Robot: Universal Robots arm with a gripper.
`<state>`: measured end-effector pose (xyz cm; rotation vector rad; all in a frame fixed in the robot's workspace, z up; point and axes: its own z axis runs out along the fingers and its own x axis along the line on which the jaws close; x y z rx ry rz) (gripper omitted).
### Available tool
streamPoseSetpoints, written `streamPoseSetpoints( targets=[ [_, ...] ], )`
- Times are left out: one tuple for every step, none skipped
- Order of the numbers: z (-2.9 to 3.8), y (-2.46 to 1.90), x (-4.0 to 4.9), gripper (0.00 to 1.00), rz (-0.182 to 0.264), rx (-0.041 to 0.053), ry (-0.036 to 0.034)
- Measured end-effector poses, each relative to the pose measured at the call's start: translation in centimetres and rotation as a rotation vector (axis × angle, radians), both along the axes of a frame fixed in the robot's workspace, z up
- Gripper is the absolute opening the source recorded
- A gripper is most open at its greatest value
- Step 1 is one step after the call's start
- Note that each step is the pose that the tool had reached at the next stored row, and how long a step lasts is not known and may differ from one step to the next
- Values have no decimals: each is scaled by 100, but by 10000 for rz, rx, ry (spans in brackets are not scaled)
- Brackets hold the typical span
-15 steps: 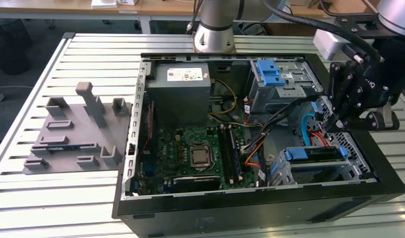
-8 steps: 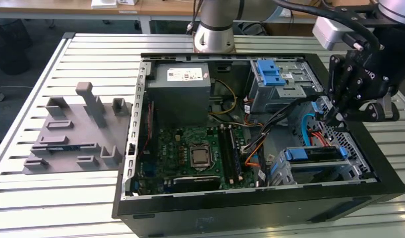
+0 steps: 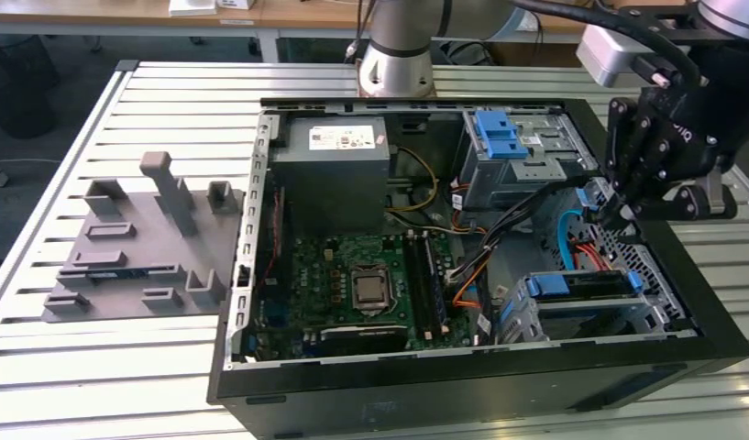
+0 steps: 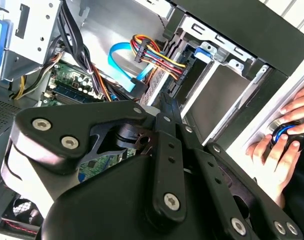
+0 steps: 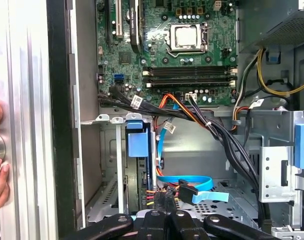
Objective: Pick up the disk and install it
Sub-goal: 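Insert the second disk wire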
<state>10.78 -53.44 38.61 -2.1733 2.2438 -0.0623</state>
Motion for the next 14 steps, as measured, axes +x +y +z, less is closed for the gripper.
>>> streamPoseSetpoints(
  targets=[
    [0,3,0,11,0,1,0],
    [0,4,0,11,0,0,0],
    [0,5,0,11,0,-1,1],
    [0,5,0,11,0,-1,1],
    [0,6,-6,11,-2,0,2],
    [0,7,-16,11,-1,-2,2],
    [0,8,-26,11,-1,-1,2],
    [0,8,-38,11,0,-1,2],
    [0,10,-47,11,-1,0,2],
    [0,16,-49,11,-1,1,2],
    [1,23,-48,11,0,0,1],
    [4,32,-48,11,1,-2,2],
    [9,40,-48,11,1,-1,2],
    [14,48,-49,11,0,-1,2]
  ],
)
